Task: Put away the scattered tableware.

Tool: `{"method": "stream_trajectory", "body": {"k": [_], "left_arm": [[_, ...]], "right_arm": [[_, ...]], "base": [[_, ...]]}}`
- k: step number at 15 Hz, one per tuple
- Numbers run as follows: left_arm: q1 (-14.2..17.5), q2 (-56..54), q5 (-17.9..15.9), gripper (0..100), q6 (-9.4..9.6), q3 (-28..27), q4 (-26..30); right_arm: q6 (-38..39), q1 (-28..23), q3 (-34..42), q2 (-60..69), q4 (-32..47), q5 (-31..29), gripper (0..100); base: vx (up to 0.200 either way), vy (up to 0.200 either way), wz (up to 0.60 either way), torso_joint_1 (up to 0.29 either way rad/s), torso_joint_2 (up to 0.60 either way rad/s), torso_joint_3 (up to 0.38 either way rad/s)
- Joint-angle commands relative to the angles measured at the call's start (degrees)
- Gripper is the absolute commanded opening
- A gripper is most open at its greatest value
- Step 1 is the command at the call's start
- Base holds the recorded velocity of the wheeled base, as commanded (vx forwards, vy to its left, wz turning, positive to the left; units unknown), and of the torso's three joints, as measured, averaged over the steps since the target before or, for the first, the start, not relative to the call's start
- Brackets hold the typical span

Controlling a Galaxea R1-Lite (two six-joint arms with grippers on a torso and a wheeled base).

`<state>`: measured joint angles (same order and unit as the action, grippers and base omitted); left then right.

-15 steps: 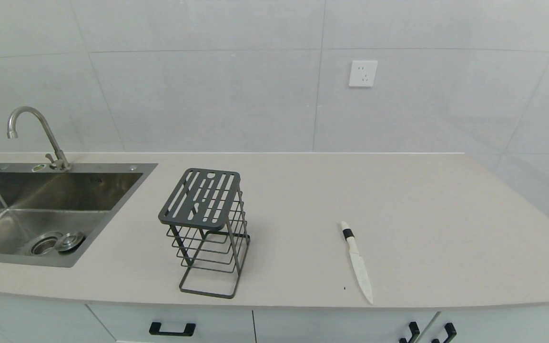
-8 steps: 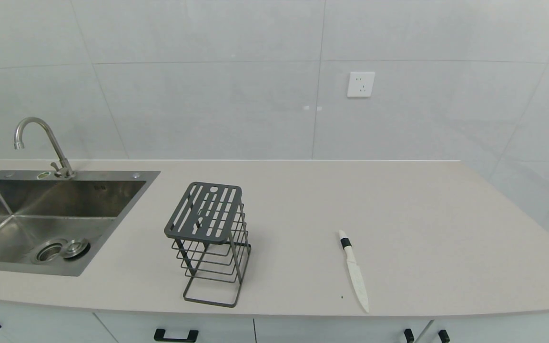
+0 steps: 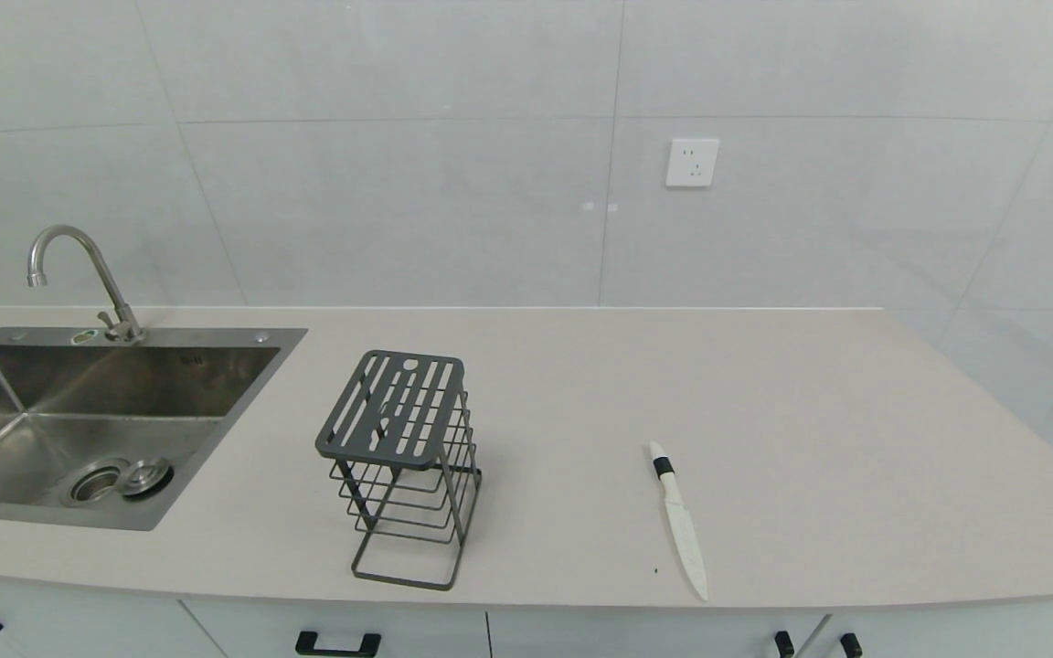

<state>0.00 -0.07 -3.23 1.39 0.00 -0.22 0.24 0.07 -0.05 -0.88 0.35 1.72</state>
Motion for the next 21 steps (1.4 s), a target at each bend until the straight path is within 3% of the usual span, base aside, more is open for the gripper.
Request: {"method": "stream_trajectory", "body": {"k": [1, 10, 21], "left_arm": [[0.0, 0.1, 0.0, 100, 0.02, 0.0, 0.0], [0.0, 0.1, 0.1, 100, 0.02, 0.0, 0.0], [0.0, 0.1, -0.6, 100, -0.6, 0.0, 0.0]], "right_arm": [[0.0, 0.0, 0.0, 0.0, 0.0, 0.0, 100], [0.0, 0.0, 0.0, 0.0, 0.0, 0.0, 100], [-0.4, 0.0, 0.0, 0.0, -0.1, 0.0, 100]], "base": [[0.0, 0.0, 0.0, 0.095, -0.01, 0.09], [0.0, 0.0, 0.0, 0.234, -0.04, 0.186], [0.0, 0.0, 0.0, -0.037, 0.09, 0.058]]}}
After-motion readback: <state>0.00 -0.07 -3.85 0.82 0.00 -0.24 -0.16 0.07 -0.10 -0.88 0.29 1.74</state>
